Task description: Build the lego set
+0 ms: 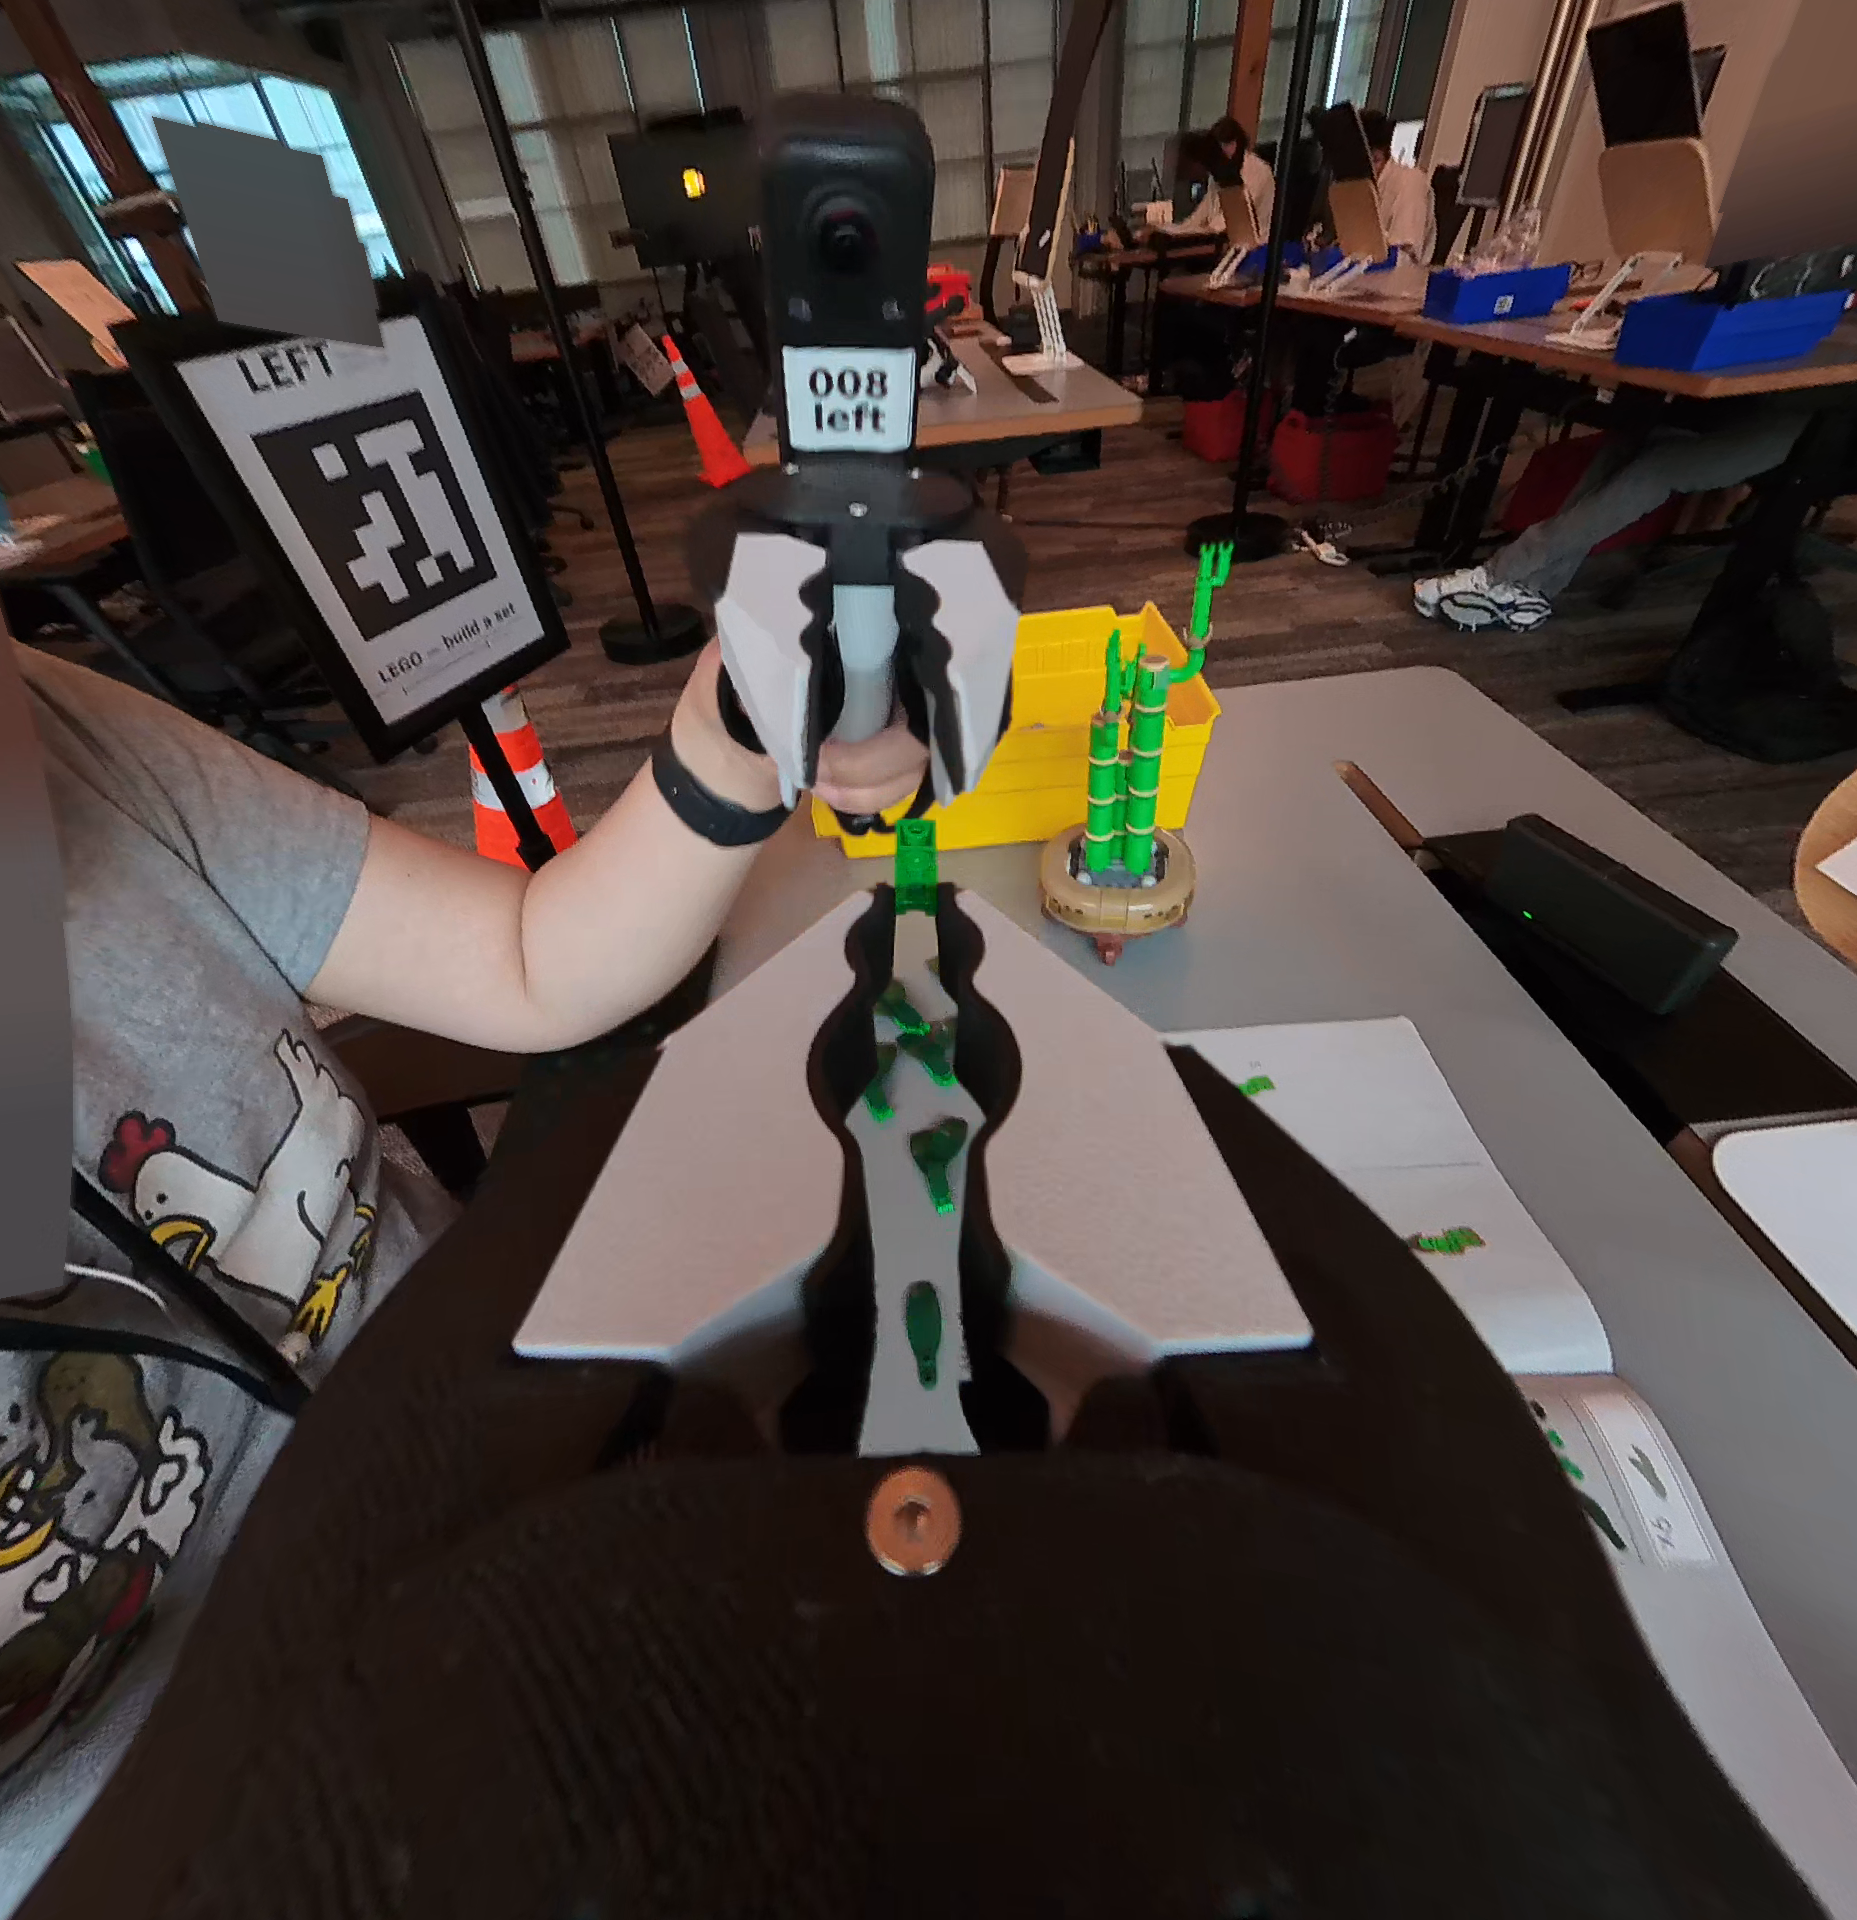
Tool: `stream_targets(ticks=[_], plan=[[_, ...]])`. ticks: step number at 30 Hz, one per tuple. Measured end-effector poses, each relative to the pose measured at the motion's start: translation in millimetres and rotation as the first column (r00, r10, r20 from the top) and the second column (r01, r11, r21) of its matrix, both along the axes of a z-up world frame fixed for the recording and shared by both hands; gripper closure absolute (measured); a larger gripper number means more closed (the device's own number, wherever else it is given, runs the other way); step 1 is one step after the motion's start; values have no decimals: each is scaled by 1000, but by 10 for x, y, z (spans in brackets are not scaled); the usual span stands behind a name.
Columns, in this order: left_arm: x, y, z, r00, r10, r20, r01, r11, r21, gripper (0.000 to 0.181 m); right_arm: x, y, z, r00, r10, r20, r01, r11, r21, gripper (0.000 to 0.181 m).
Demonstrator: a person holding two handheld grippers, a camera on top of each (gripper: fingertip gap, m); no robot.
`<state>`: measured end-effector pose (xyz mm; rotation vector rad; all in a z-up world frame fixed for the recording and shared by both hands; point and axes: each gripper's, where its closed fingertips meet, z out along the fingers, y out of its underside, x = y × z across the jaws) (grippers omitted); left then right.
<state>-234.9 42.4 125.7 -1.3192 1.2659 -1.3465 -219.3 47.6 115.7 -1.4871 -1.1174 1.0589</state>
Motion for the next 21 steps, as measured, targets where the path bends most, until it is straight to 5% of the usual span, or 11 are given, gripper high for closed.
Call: stream_targets(ticks=[16,21], plan=[[192,-97,-664,936,4,-351,60,983,172,175,-17,-110,-546,919,-17,393,-12,997,72,176],[225,-104,-693,930,33,-367,62,968,244,175,21,-115,-558,894,-61,444,-3,990,141,175]])
